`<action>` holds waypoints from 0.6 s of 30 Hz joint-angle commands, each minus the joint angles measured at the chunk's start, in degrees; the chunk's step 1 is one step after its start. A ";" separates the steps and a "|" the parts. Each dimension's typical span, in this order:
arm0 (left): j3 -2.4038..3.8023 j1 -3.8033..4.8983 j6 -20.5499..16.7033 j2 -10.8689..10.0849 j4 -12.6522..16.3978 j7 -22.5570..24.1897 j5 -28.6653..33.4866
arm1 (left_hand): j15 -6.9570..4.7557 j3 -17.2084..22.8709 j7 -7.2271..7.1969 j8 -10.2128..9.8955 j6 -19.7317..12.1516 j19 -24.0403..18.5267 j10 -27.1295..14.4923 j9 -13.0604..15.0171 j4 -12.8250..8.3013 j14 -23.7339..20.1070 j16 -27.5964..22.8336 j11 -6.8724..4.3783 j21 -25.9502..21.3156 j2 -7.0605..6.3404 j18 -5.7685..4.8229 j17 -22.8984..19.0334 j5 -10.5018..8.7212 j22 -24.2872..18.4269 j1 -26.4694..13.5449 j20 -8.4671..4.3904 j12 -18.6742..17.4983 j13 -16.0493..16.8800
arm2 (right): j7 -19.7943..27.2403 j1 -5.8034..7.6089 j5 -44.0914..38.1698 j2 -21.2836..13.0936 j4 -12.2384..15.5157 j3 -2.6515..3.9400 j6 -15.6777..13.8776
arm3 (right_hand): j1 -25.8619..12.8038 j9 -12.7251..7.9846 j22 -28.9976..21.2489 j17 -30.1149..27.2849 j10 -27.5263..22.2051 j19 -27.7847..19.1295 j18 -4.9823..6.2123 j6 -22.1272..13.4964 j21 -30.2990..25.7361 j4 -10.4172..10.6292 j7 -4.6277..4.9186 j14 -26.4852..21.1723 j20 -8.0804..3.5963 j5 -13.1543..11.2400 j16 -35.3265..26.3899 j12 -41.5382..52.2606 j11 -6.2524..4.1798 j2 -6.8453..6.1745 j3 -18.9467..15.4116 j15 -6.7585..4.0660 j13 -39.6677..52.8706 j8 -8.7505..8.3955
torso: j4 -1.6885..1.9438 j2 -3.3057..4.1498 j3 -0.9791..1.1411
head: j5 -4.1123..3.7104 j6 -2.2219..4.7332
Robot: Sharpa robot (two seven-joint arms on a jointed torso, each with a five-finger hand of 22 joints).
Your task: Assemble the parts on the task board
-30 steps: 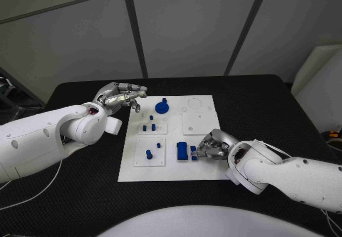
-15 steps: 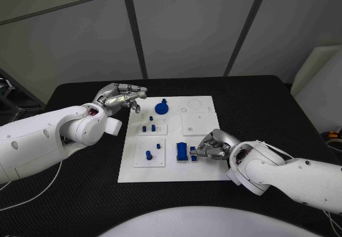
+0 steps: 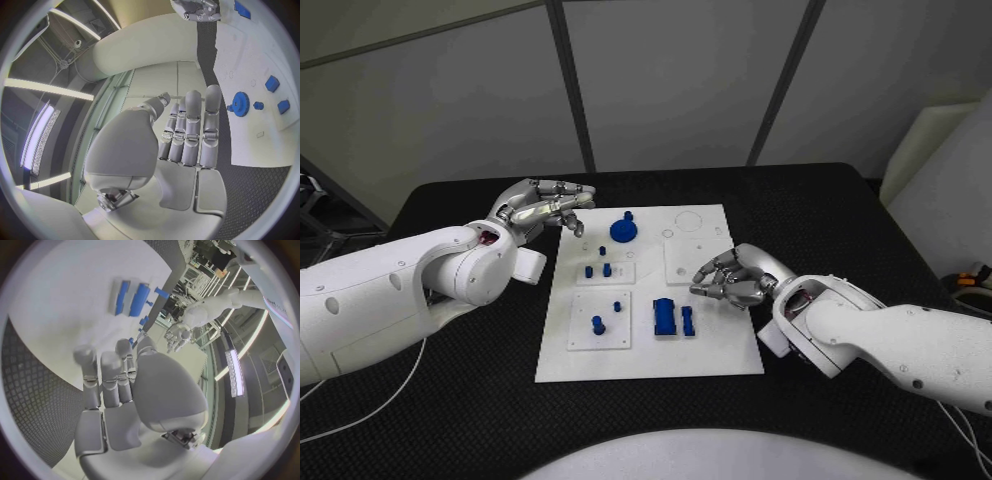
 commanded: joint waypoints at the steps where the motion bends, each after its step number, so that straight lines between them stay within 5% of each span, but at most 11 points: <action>1: 0.05 -0.08 -1.99 0.58 -1.14 4.06 3.32 | 0.49 -0.93 -0.27 0.44 0.05 -3.29 -0.80 0.00 0.23 -4.08 -3.73 0.02 -2.81 -0.09 -1.82 -2.28 -0.32 -1.49 -0.61 0.39 0.06 -0.35 | 15.95 1.54 22.53 1.35 -4.45 0.08 1.87 | 3.98 -1.12 -9.96 -12.87 -4.58 -8.14 1.86 -0.55 -12.74 -0.67 1.06 -6.55 0.80 -0.84 -14.94 -8.39 0.95 0.71 1.29 1.13 -7.26 -1.09 | -0.34 -1.42 -0.40 | -0.37 1.52; 2: 0.05 -0.13 -2.54 0.85 -1.69 4.63 4.05 | 0.85 -1.13 -0.21 0.43 -0.05 -5.12 -1.05 -0.05 0.37 -5.99 -6.05 0.21 -4.39 0.02 -1.87 -3.65 -0.30 -2.38 -0.58 0.65 -0.14 -0.59 | 17.58 2.11 25.81 2.05 -6.33 0.08 2.44 | 5.26 -2.06 -12.60 -14.80 -3.22 -8.93 1.81 -0.46 -16.46 -0.32 2.00 -6.89 1.65 -1.36 -19.13 -11.74 1.15 0.89 1.79 1.96 -11.84 -1.70 | -0.41 -1.65 -0.48 | -0.41 2.09; 4: 0.05 -0.24 -3.77 1.52 -2.94 5.90 5.81 | 1.91 -1.55 -0.16 0.37 -0.20 -9.44 -1.08 -0.13 0.83 -9.38 -12.48 0.57 -8.48 0.45 -2.09 -7.46 -0.25 -4.94 -0.49 1.55 -0.67 -1.20 | 20.57 3.20 31.22 3.60 -10.14 0.08 3.47 | 7.11 -3.40 -15.53 -17.41 -3.29 -10.18 1.80 -0.06 -20.62 -0.06 1.99 -9.17 2.49 -1.24 -24.78 -16.70 2.36 0.53 2.51 2.57 -17.78 -2.41 | -0.62 -2.33 -0.73 | -0.42 2.95; 9: 0.06 -0.55 -6.59 3.68 -6.65 8.95 10.02 | 4.27 -2.05 -0.27 -0.51 -0.32 -19.00 -0.37 -0.21 1.89 -11.49 -26.02 1.28 -18.94 0.87 -2.54 -14.42 -0.21 -12.77 -0.07 4.61 -3.68 -1.75 | 25.66 5.43 37.77 8.22 -19.33 0.12 5.82 | 9.30 -6.94 -21.73 -24.91 -2.75 -14.75 1.17 0.70 -29.85 1.74 2.78 -15.81 5.06 -1.88 -37.67 -24.91 3.83 0.52 4.57 5.62 -29.16 -4.80 | -1.00 -3.16 -0.86 | -0.55 5.97; 10: 0.07 -0.61 -7.19 4.36 -7.74 9.60 10.99 | 4.75 -2.12 -0.27 -0.84 -0.46 -20.65 -0.46 -0.22 2.05 -11.99 -28.27 1.49 -20.77 0.90 -2.51 -15.41 -0.20 -14.29 0.05 5.29 -4.54 -1.75 | 26.53 5.86 38.62 9.50 -21.61 0.13 6.36 | 9.28 -8.73 -24.62 -28.13 -0.64 -14.74 1.92 1.62 -33.46 2.87 3.53 -14.42 5.85 -2.22 -41.69 -27.40 4.54 0.57 5.42 6.61 -34.45 -6.01 | -1.08 -3.35 -0.90 | -0.50 6.34; 12: 0.07 -0.73 -8.54 6.06 -10.44 10.95 12.79 | 5.95 -2.86 -0.61 -1.95 -0.87 -24.01 -0.63 -0.23 2.35 -12.79 -33.99 2.39 -25.05 0.87 -1.65 -18.08 -0.24 -18.39 0.45 7.21 -7.09 -1.71 | 28.17 6.59 40.20 12.43 -26.72 0.15 7.77 | 9.40 -10.63 -27.07 -31.08 -1.34 -14.50 1.78 0.50 -36.42 2.74 3.48 -15.73 7.03 -2.16 -45.87 -29.92 4.74 -0.40 5.83 7.32 -38.65 -6.54 | -1.14 -3.58 -0.93 | -0.29 7.14; 18: 0.10 -0.87 -11.03 9.54 -15.17 12.80 15.13 | 8.08 -6.41 -2.26 -4.25 -1.96 -28.43 -2.84 -0.30 2.95 -14.91 -42.61 4.59 -28.12 1.59 -1.75 -22.67 -0.20 -24.90 0.57 9.45 -12.09 -1.73 | 30.18 7.26 41.72 17.58 -35.49 0.18 10.73 | 7.64 -14.79 -33.67 -37.44 -2.04 -14.32 2.03 -0.89 -44.03 1.50 3.90 -17.16 9.07 -2.73 -52.44 -33.47 6.00 -0.71 6.25 9.07 -45.35 -6.50 | -0.78 -4.21 -1.10 | 0.19 9.92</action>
